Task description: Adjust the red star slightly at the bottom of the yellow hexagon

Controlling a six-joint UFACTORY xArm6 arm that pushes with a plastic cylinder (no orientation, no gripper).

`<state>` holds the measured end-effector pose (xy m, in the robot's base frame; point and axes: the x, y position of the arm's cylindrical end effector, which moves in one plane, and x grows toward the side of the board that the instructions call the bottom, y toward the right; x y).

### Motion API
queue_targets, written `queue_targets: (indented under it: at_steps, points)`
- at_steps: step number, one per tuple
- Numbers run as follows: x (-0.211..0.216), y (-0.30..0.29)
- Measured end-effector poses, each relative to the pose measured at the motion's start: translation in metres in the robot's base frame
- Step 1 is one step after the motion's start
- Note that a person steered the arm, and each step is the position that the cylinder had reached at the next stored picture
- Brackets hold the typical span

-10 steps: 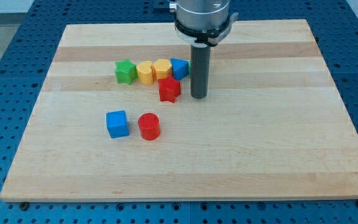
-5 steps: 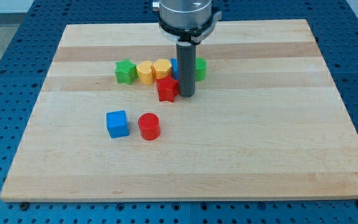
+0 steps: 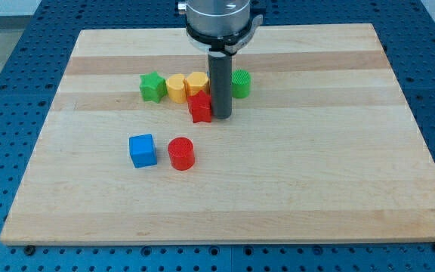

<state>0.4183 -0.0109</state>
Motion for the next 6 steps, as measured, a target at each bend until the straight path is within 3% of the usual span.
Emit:
queue_targets:
  at_steps: [5,6]
  points:
    - [0.010,-0.002]
    - [0.037,0.014]
